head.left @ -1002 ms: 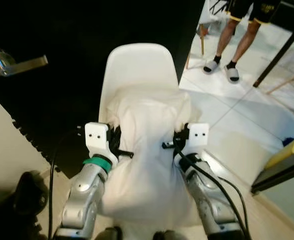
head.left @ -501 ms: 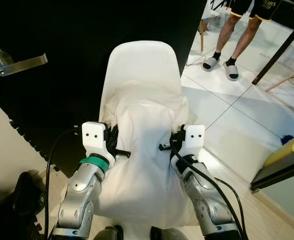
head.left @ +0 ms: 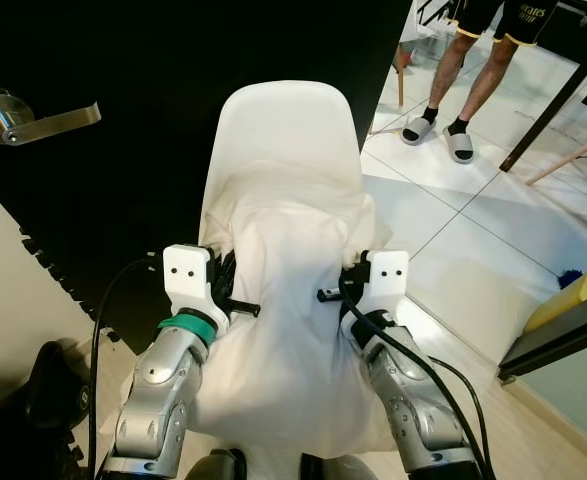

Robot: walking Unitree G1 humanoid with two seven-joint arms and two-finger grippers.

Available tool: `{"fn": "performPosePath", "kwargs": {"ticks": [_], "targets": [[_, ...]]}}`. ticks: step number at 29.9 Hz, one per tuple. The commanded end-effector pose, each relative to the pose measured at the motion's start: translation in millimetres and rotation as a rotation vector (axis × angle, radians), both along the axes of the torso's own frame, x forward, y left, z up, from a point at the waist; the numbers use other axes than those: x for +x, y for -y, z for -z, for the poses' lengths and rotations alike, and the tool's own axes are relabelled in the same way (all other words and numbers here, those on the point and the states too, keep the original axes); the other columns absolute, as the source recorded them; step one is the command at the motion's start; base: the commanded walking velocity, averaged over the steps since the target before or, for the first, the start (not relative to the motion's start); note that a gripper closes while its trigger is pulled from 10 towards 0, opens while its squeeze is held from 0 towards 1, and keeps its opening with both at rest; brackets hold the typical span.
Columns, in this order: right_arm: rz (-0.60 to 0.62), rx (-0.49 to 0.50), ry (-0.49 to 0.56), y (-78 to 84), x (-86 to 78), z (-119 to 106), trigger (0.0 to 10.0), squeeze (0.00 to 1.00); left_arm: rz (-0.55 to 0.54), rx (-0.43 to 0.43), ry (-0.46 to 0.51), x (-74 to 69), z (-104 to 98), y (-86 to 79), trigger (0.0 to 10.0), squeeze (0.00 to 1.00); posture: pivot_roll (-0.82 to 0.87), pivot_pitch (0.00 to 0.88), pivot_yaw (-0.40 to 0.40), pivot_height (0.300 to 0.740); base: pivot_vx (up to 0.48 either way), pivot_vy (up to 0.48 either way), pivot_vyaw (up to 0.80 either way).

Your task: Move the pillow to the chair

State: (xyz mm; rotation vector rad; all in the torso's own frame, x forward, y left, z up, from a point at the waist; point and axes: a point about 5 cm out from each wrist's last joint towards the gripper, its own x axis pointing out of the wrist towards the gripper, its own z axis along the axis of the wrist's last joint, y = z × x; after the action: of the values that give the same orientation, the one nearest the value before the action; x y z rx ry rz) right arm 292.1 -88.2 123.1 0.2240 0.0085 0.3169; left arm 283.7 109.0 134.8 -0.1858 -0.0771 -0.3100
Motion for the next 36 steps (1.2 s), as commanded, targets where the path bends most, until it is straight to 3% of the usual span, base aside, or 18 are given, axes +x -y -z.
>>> {"fn": "performPosePath", "kwargs": {"ticks": [1,18,30,31,32,33,34,35,36], "targets": [[-0.098,0.039,0.025,-23.1,-5.4,-5.4,10.0,0.00,0.101,-0.008,0.043,-4.8,-6.4,18.2,10.0,0.00,-0.02,0.075,0.040,0.660,0.000,0.000,0.00],[-0.102,0.037,0.017,-23.0,-6.3,-3.2,10.0,0.00,0.100,-0.008,0.039,-5.5,-5.9,17.9,10.0,0.00,-0.02,0.086,0.037,0.585,0.000,0.000,0.00],[-0.089,0.051,0.008,-20.9,-6.4,-0.9,10.0,0.00,0.108,-0.009,0.040,-5.9,-5.9,17.9,10.0,0.00,-0.01,0.090,0.039,0.585,0.000,0.000,0.00],[-0.089,0.055,0.009,-20.3,-6.8,-0.5,10.0,0.49,0.113,-0.009,0.041,-6.2,-5.9,18.3,10.0,0.00,-0.01,0.090,0.039,0.585,0.000,0.000,0.00],[-0.088,0.058,0.009,-19.9,-7.0,-0.1,10.0,0.88,0.118,-0.009,0.043,-6.6,-6.0,18.6,10.0,0.00,-0.01,0.090,0.039,0.585,0.000,0.000,0.00],[-0.088,0.058,0.009,-19.5,-7.2,0.2,10.0,1.00,0.128,-0.016,0.046,-7.2,-6.3,19.3,10.0,0.00,-0.01,0.091,0.039,0.585,0.000,0.000,0.00],[-0.088,0.061,0.010,-19.4,-7.4,0.3,10.0,1.00,0.140,-0.028,0.050,-8.0,-6.9,20.1,10.0,0.28,-0.01,0.091,0.039,0.585,0.000,0.000,0.00],[-0.088,0.064,0.010,-19.3,-7.5,0.3,10.0,1.00,0.147,-0.035,0.053,-8.6,-7.3,20.5,10.0,0.69,-0.01,0.091,0.039,0.585,0.000,0.000,0.00],[-0.088,0.064,0.010,-19.3,-7.5,0.3,10.0,1.00,0.147,-0.035,0.053,-8.6,-7.3,20.5,10.0,0.69,-0.01,0.091,0.039,0.585,0.000,0.000,0.00]]}}
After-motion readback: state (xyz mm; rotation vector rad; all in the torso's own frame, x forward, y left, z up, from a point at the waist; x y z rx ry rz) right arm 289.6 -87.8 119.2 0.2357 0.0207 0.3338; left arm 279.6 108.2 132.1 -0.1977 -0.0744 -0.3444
